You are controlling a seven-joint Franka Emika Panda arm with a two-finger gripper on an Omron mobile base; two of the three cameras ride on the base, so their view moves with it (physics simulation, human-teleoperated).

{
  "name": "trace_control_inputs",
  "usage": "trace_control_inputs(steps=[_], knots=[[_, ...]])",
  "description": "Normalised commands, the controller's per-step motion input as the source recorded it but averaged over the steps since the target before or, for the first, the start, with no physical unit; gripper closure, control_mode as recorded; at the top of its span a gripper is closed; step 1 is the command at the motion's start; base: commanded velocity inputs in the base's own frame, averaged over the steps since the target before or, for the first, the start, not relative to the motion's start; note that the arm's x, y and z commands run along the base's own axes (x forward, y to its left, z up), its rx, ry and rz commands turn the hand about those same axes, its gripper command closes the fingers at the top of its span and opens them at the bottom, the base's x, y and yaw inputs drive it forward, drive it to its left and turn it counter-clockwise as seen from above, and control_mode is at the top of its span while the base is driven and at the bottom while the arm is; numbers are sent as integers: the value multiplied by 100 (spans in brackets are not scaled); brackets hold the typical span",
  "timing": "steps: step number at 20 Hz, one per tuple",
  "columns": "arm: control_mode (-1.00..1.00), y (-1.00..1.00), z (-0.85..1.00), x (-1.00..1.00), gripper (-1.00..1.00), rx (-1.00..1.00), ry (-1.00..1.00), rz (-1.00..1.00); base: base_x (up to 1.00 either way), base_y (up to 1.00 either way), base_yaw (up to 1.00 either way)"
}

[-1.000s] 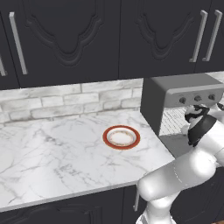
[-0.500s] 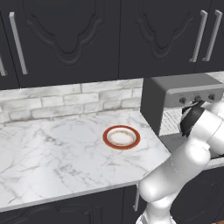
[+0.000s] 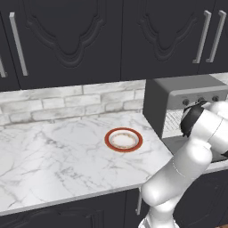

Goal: Open the toaster oven door. Place the bread on the bottom rack in the toaster oven and place the steak on the top rack.

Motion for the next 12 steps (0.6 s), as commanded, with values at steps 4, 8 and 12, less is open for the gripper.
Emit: trace_control_inputs(steps=[4,8,12], knots=[[-100,-20,18,-10,-100,6,-1,-7,0,0,0],[-100,-27,36,-38,-100,9,0,-2,0,0,0],[-100,-13,42,-37,-100,10,0,4,0,0,0]])
